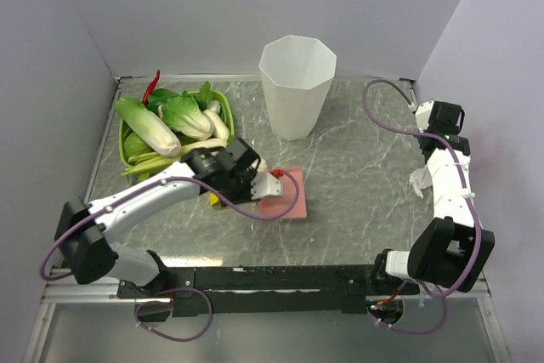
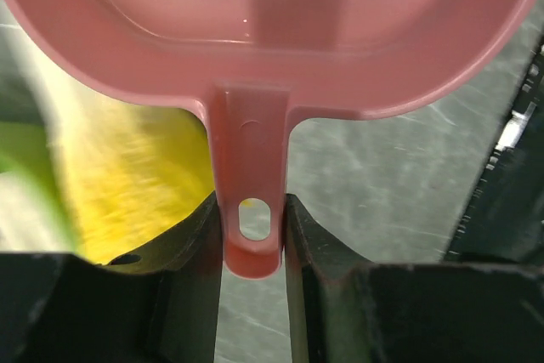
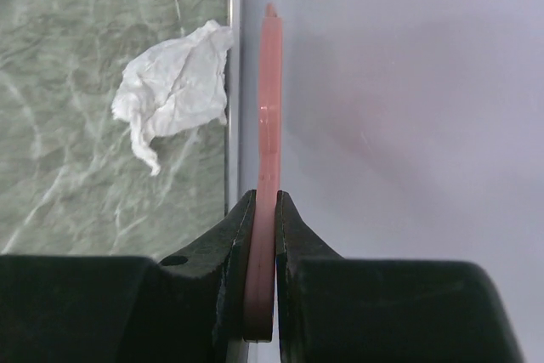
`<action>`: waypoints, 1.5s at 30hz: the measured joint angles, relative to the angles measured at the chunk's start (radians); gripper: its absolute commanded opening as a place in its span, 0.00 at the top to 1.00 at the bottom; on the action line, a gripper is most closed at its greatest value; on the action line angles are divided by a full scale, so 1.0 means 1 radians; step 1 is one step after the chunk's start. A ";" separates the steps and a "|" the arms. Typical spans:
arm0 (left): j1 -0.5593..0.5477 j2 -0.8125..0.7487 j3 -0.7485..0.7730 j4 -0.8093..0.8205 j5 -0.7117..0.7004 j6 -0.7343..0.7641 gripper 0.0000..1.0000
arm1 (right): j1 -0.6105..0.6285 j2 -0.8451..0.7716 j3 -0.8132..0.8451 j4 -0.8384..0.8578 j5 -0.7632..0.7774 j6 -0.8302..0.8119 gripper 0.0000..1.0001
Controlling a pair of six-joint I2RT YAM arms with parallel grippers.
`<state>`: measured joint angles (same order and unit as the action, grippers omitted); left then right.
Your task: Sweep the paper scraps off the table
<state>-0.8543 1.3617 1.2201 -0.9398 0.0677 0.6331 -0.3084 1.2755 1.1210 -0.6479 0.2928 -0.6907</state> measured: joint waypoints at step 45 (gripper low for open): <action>-0.105 0.367 -0.072 0.145 -0.210 -0.120 0.99 | 0.301 0.045 0.039 -0.297 -0.459 0.505 1.00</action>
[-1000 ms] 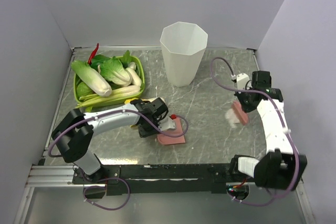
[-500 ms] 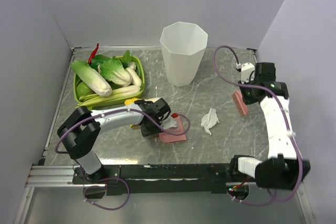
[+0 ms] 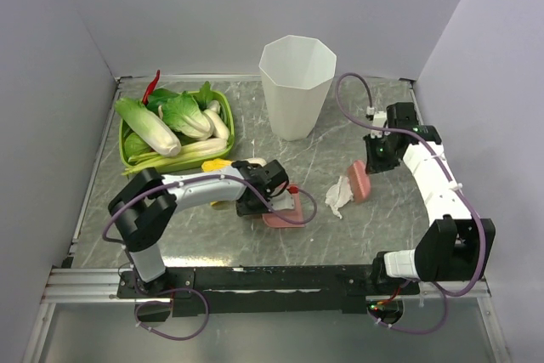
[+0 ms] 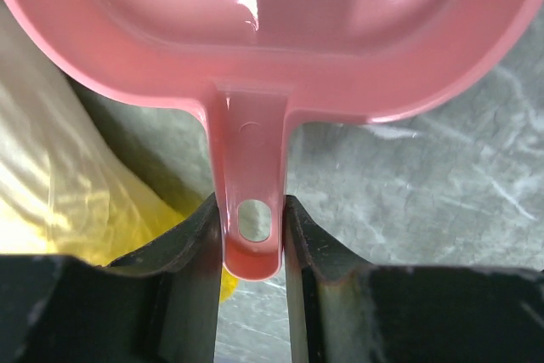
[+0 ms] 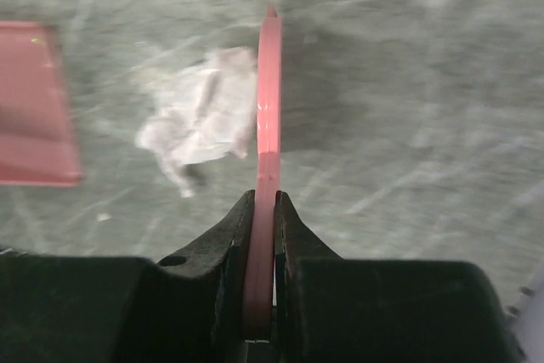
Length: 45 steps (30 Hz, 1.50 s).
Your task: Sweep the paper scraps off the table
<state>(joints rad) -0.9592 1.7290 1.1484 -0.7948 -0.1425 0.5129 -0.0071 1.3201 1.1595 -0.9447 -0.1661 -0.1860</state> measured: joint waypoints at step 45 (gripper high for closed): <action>-0.011 0.061 0.164 0.039 0.117 0.025 0.99 | -0.048 -0.375 -0.171 0.128 0.084 -0.190 1.00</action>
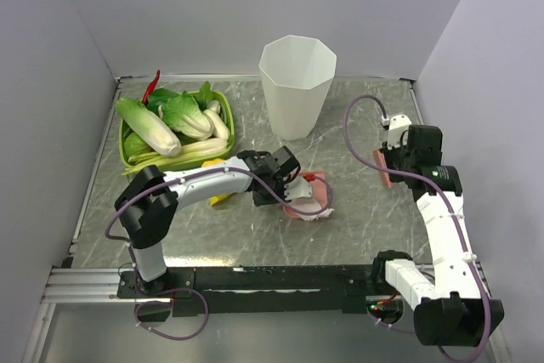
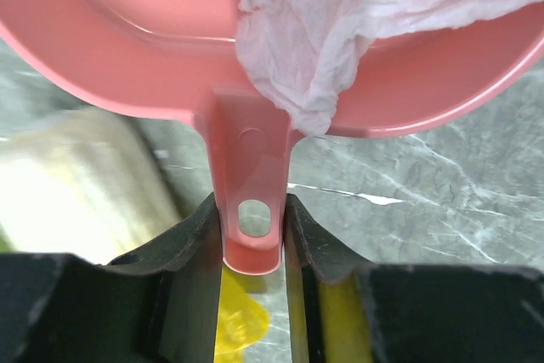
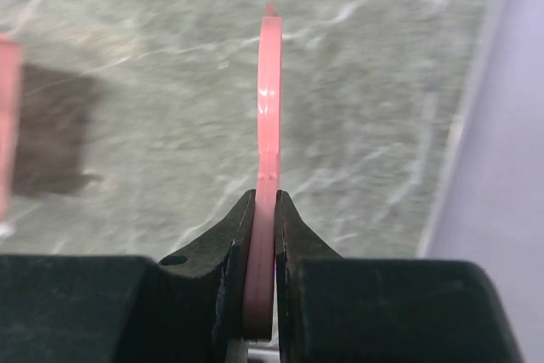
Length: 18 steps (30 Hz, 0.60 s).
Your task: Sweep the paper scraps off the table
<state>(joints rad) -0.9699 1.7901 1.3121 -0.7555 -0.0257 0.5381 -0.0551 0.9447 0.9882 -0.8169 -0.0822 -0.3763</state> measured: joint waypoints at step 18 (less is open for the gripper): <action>0.117 -0.055 0.402 -0.149 0.011 0.027 0.99 | -0.169 0.086 -0.016 0.005 0.095 0.161 1.00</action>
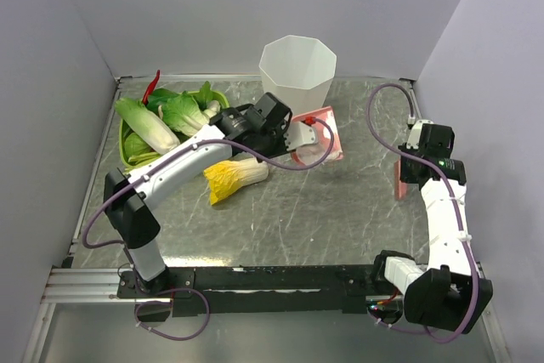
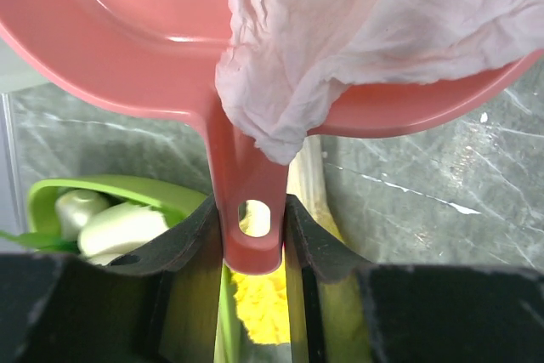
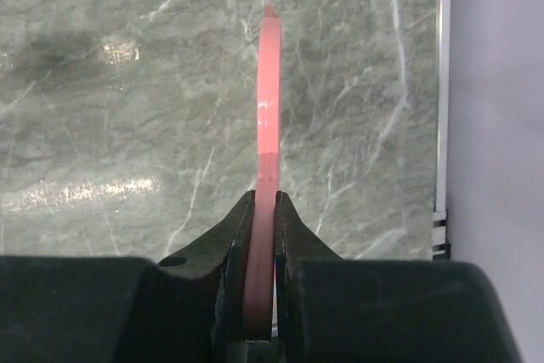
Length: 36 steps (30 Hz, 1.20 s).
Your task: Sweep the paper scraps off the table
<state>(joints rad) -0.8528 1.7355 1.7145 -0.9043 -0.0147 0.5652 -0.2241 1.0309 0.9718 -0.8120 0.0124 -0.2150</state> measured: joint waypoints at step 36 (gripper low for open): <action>0.237 0.274 0.673 0.101 -0.247 0.237 0.99 | -0.109 0.009 -0.043 -0.040 -0.158 0.104 1.00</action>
<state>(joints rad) -0.6155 2.0098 2.3875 -0.8028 -0.2615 0.8021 -0.3328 1.0397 0.9283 -0.8516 -0.1452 -0.1112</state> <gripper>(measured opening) 0.338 0.164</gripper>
